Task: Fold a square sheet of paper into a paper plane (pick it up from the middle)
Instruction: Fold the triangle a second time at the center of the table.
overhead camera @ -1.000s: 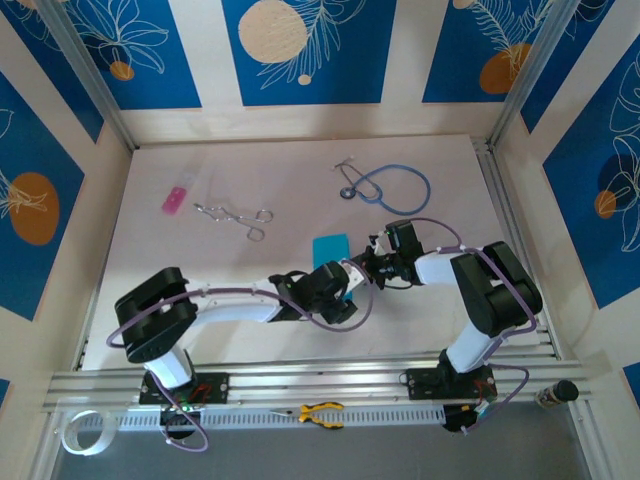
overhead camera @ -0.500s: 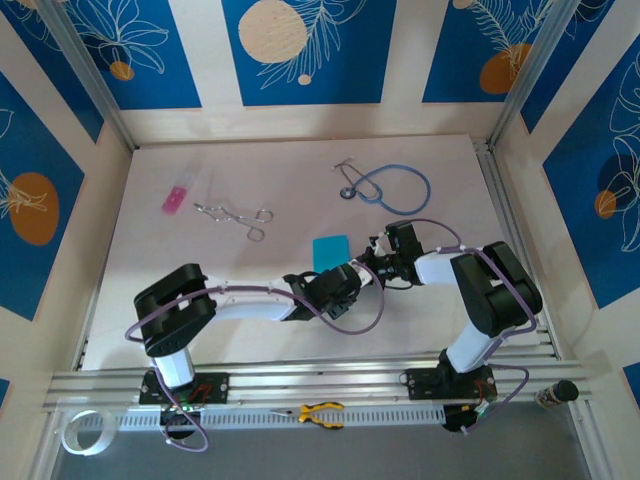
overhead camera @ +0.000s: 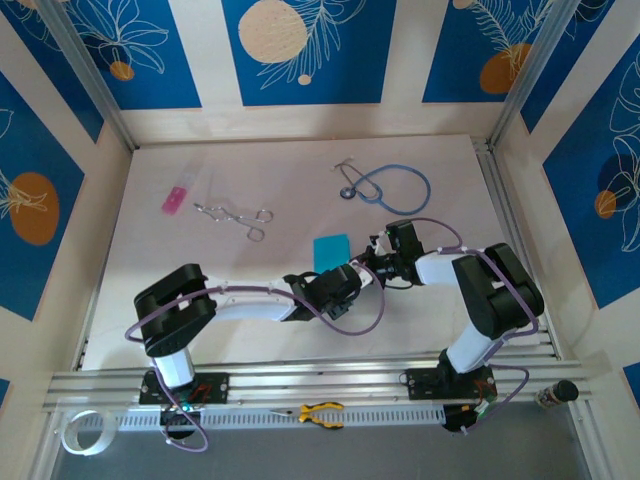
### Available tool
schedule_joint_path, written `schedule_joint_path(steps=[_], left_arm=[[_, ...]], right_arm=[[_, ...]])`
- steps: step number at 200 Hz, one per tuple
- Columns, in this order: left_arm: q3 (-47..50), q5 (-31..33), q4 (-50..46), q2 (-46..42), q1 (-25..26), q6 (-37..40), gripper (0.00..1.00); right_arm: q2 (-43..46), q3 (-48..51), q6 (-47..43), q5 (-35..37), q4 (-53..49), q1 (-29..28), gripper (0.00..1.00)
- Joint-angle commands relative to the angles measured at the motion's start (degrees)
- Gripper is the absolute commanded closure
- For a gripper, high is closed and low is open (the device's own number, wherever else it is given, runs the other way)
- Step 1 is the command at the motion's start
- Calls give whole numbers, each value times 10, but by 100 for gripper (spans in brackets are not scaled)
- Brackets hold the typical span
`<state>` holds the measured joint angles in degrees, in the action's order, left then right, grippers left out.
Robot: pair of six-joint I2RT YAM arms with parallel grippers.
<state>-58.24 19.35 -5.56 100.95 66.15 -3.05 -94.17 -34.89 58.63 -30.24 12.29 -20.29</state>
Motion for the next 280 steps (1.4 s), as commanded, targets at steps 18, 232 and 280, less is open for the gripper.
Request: schedule_joint_path(steps=[18, 232, 280], left_arm=[[-2, -23, 1, -13, 5, -7, 78], [25, -277, 46, -43, -93, -124, 100], [36, -377, 91, -31, -140, -184, 100]], right_arm=[[15, -6, 3, -1, -21, 0, 92], [184, 64, -71, 39, -132, 82, 55], [219, 97, -64, 52, -129, 44, 79]])
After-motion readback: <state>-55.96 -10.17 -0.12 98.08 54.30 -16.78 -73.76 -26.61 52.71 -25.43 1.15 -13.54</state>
